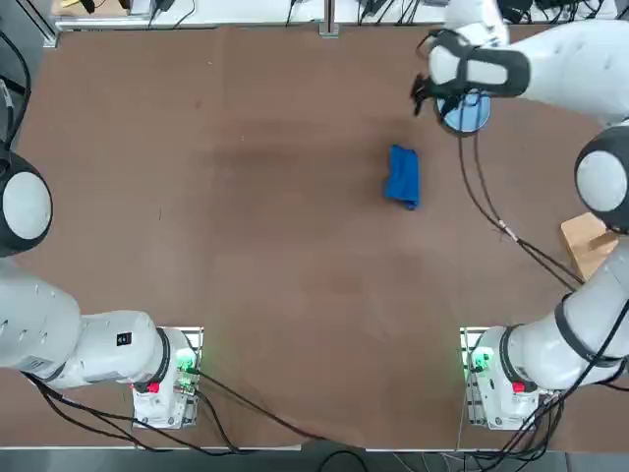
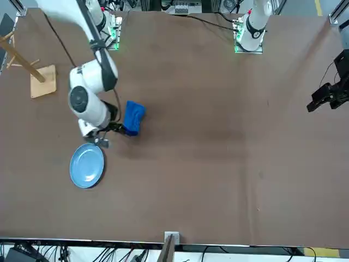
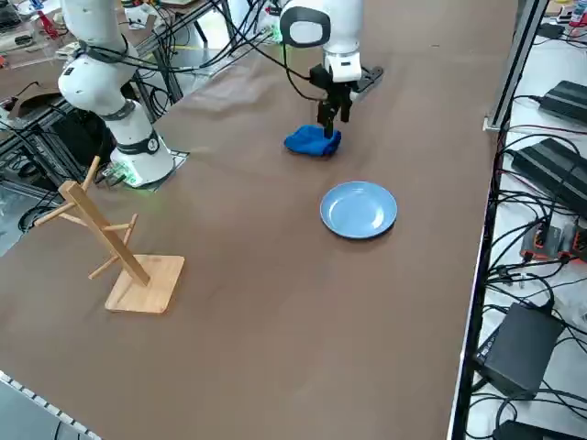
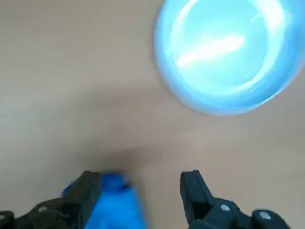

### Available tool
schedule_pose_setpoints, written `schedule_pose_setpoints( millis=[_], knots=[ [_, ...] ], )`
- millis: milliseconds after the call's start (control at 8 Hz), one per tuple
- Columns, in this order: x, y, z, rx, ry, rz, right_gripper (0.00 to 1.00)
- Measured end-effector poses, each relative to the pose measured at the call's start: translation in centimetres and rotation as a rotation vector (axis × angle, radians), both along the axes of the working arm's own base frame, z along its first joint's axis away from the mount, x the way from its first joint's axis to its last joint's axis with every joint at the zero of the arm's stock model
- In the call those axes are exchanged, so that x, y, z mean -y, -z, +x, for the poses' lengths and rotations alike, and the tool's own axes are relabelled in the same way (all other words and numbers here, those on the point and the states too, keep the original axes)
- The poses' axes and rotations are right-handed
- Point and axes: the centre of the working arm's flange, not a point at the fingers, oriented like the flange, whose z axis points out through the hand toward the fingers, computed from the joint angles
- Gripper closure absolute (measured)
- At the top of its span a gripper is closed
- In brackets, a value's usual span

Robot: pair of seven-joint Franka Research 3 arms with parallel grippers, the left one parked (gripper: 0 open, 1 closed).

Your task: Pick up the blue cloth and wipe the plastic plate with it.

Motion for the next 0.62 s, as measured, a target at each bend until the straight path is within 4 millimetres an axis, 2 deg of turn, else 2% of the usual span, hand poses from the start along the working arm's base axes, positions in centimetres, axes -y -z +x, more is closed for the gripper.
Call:
schedule_pose_setpoints(
  millis=[250,375,500,625],
  knots=[
    [6.7,-1.7,2.2,0.041,-0.008,-0.027,0.0],
    [8.8,-3.2,3.1,0.059,-0.009,-0.026,0.0],
    [10.2,-5.8,3.7,0.057,-0.013,-0.033,0.0],
    [10.8,-9.4,3.8,0.046,-0.017,-0.043,0.0]
  ],
)
